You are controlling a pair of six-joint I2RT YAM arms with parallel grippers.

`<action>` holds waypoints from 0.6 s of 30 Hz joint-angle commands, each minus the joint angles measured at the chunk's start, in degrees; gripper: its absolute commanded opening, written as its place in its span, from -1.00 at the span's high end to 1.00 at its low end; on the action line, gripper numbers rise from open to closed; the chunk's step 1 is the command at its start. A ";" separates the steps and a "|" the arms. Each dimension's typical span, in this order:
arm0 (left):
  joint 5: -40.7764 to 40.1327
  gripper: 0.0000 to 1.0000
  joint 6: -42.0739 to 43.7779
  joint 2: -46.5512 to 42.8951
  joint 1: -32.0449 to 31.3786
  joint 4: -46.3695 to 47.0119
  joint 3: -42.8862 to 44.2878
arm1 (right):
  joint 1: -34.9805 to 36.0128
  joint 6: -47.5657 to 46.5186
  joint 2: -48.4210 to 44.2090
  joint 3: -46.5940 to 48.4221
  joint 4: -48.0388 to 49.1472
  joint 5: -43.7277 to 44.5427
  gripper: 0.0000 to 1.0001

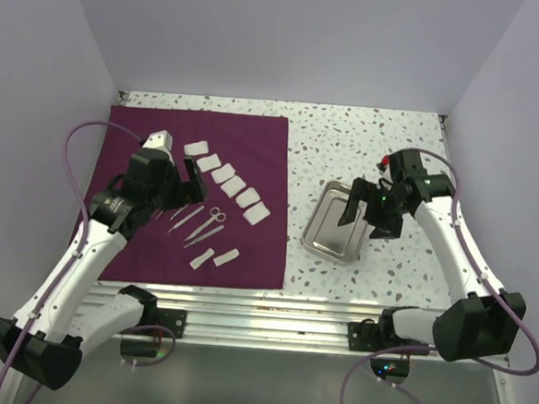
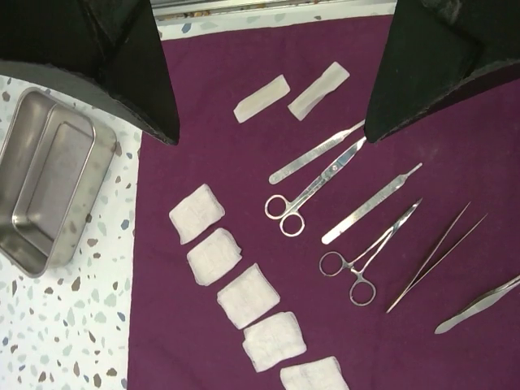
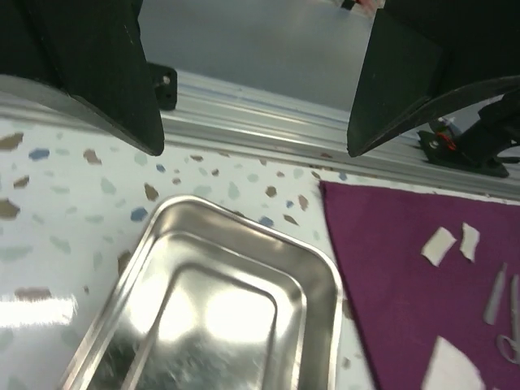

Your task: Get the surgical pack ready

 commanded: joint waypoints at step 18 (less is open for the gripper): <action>-4.88 -0.28 16.08 24.31 0.26 -10.73 5.69 | 15.49 -6.76 16.35 8.66 9.07 -7.64 -0.97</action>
